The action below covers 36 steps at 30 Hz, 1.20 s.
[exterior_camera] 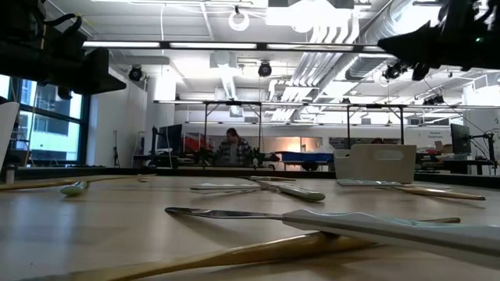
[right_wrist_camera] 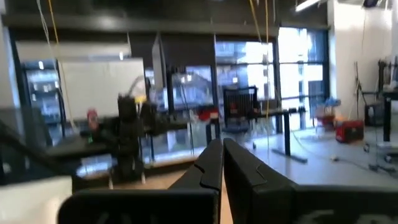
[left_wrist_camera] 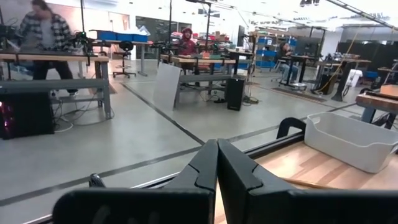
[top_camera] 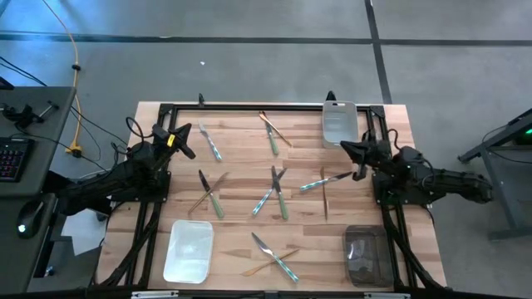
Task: Sort silverware by color (type)
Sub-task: Put the blue patterned table knife into the gray bin
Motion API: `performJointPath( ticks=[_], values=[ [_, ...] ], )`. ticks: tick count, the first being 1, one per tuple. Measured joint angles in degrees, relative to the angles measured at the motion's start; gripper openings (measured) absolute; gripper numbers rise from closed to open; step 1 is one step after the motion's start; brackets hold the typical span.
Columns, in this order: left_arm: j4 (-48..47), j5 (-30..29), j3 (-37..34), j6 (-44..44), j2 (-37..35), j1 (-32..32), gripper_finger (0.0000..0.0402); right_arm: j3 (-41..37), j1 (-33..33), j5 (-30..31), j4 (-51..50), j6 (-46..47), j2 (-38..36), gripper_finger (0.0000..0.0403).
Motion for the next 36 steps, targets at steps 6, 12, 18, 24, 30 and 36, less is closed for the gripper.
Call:
performJointPath(
  ticks=[6,12,18,24,30,36],
  values=[
    [0.0,0.1,0.0,1.5,0.0,0.0,0.0,2.8,0.0,0.5,-0.3,0.5,16.2,0.0],
    [0.0,0.2,0.0,1.5,0.0,0.0,0.0,10.2,0.0,0.4,-5.1,3.0,32.6,0.001],
    [-0.4,3.0,0.0,1.5,0.0,0.0,0.0,21.2,0.0,-0.5,-18.1,4.6,47.0,0.0083],
    [-0.4,5.6,0.0,1.5,0.0,0.0,0.0,33.4,1.6,-4.9,-39.7,6.6,58.6,0.0166],
    [-0.4,6.3,0.0,1.5,0.0,0.0,0.0,40.3,7.2,-5.0,-49.6,6.3,67.2,0.0192],
    [-1.0,6.3,0.0,3.0,0.0,0.0,0.0,43.0,11.2,-5.1,-50.6,6.3,74.2,0.0193]
  ],
)
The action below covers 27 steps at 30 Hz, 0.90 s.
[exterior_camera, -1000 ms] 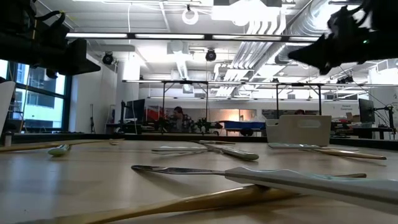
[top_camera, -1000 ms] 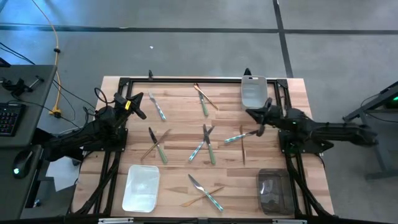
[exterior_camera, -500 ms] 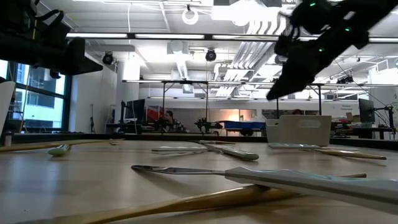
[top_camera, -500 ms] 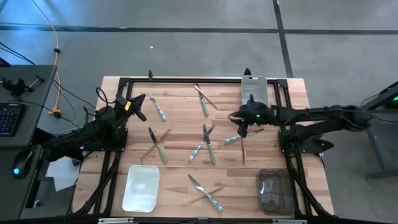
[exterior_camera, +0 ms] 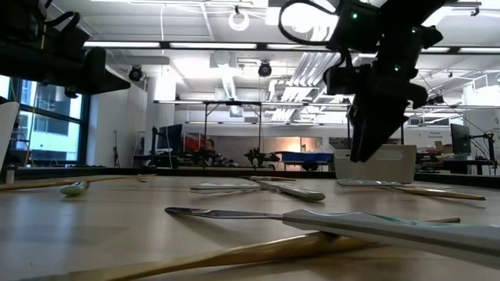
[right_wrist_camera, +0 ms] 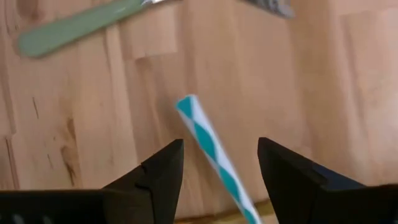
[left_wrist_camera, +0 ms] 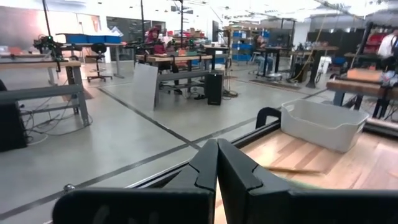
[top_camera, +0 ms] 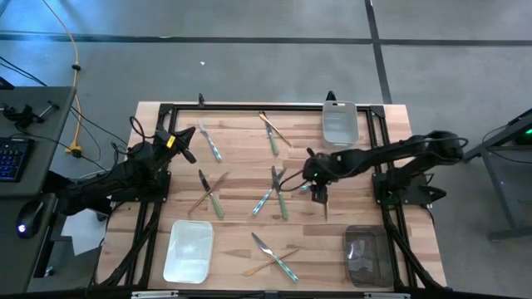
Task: Sort silverware by color (type)
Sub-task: Put the blue patterned table knife into the gray bin
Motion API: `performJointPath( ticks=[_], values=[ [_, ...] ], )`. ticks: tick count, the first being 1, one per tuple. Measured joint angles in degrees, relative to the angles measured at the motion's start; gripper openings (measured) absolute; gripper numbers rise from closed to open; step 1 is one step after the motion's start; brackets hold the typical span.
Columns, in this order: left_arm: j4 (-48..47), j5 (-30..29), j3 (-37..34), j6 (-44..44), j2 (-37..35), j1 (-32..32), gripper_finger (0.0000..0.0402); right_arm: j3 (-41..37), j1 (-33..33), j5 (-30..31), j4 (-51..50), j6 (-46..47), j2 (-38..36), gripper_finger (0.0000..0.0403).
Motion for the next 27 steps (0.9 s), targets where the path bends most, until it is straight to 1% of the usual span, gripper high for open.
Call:
performJointPath(
  ticks=[4,11,16,20,27],
  values=[
    [-0.2,0.0,0.0,2.4,0.4,0.0,0.0,1.4,1.0,0.0,0.3,-1.5,4.0,0.0193],
    [-0.2,0.2,0.0,1.9,1.0,0.0,0.0,3.5,0.2,0.0,0.0,-3.6,10.1,0.0193],
    [-0.2,0.5,0.0,0.9,1.0,0.0,0.0,4.0,-0.8,-0.5,-0.1,-3.4,12.3,0.0185],
    [-0.2,2.7,0.0,0.0,1.0,0.0,0.0,3.9,-1.6,-1.2,-0.1,-2.1,12.7,0.015],
    [0.6,4.6,0.0,0.1,1.0,0.0,0.0,3.8,-4.0,-3.6,0.8,-0.2,12.8,0.0061]
  ],
)
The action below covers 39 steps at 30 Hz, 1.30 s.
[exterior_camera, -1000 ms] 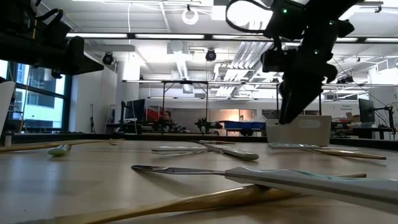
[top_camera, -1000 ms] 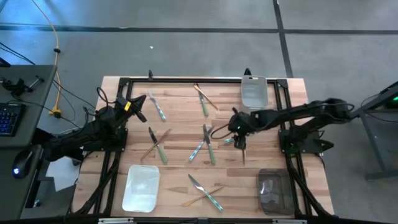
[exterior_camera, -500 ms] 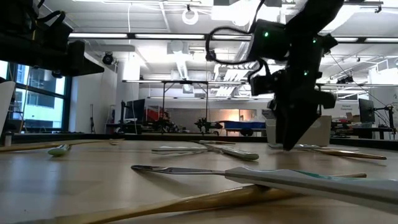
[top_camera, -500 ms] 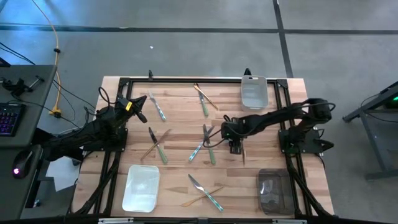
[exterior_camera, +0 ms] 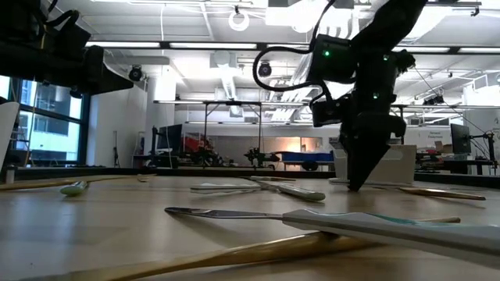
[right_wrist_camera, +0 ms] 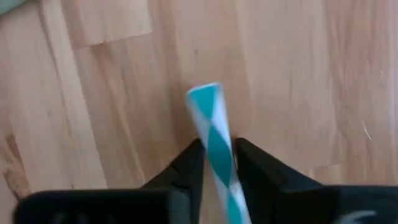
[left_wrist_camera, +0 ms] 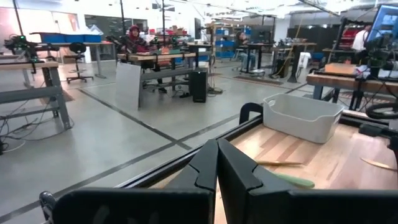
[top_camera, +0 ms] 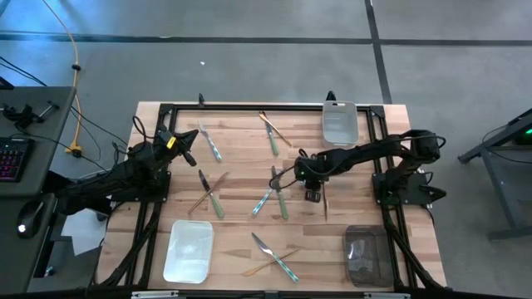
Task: Sort silverware by color (type)
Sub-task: Put the blue patterned table knife into the gray bin
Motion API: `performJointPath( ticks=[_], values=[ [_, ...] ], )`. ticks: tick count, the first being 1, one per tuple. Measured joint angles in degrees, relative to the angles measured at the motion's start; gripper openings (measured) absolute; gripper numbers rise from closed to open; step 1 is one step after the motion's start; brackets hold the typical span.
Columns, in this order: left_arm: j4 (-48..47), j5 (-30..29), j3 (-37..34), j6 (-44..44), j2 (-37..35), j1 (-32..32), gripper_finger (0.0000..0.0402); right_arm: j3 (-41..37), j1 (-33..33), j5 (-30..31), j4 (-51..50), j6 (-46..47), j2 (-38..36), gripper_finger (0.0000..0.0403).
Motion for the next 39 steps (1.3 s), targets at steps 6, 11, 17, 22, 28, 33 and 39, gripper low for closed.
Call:
performJointPath(
  ticks=[6,11,17,22,28,33,39],
  values=[
    [0.0,0.2,0.0,0.9,0.0,0.0,0.0,6.7,-2.7,-6.7,-1.4,-1.2,0.7,0.0012],
    [0.0,-0.1,0.0,1.4,0.0,0.0,0.0,18.8,-7.8,-8.7,-8.0,-5.4,0.5,0.0023],
    [-0.1,-0.1,0.0,1.0,0.0,0.0,0.0,35.0,-18.9,-3.9,-18.3,-10.5,0.3,0.0014],
    [-0.1,-0.2,0.0,1.0,0.0,0.0,0.0,40.3,-31.0,-0.2,-19.4,-9.7,0.1,0.0015],
    [-0.1,-0.2,0.0,1.0,0.0,0.0,0.0,31.5,-42.3,0.2,-12.1,-6.4,0.3,0.0016],
    [-0.1,-0.2,0.0,1.0,0.0,0.0,0.0,24.8,-45.2,2.7,-6.7,-3.6,0.3,0.0016],
    [-0.1,-0.2,0.0,1.8,0.0,0.0,0.0,19.7,-45.8,7.4,-5.2,-1.2,0.3,0.0016]
  ],
)
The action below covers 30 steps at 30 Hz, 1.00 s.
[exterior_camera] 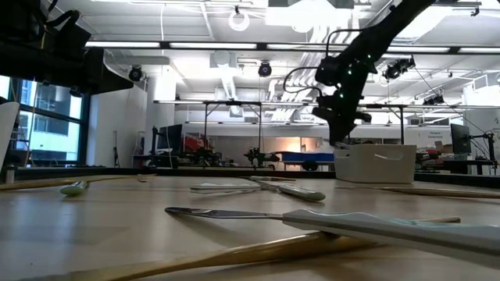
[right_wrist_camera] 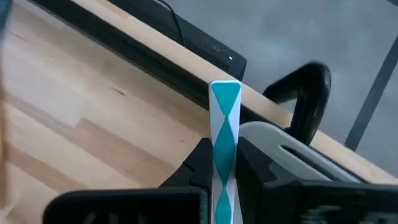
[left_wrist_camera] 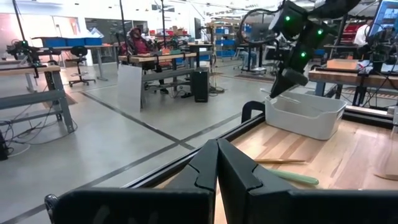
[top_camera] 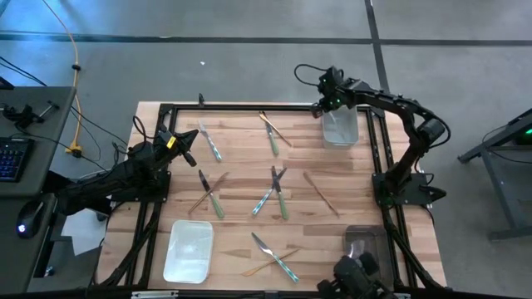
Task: Sort silverware by color (type)
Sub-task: Put the blue patterned table knife into the gray bin, then put the green table knife into the black bin
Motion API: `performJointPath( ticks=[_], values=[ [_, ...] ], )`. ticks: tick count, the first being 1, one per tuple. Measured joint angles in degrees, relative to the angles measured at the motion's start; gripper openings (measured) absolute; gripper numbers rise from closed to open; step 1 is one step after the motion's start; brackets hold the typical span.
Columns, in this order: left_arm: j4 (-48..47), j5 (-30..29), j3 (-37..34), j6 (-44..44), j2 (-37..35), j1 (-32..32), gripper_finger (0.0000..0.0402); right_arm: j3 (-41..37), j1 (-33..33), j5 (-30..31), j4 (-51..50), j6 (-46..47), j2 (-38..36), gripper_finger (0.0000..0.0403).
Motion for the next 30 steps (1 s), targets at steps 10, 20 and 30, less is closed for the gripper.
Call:
performJointPath(
  ticks=[10,20,30],
  values=[
    [0.4,-0.2,0.0,0.9,0.0,0.0,0.0,-1.8,-1.7,5.9,2.2,1.0,0.0,0.0017],
    [0.0,1.4,0.0,-3.8,0.0,0.0,0.0,-1.8,-2.2,5.4,2.2,1.0,-0.1,0.0115],
    [3.4,12.0,0.0,-3.5,0.0,0.0,0.0,-1.5,4.1,4.7,5.7,-10.9,-6.9,0.0071]
  ],
)
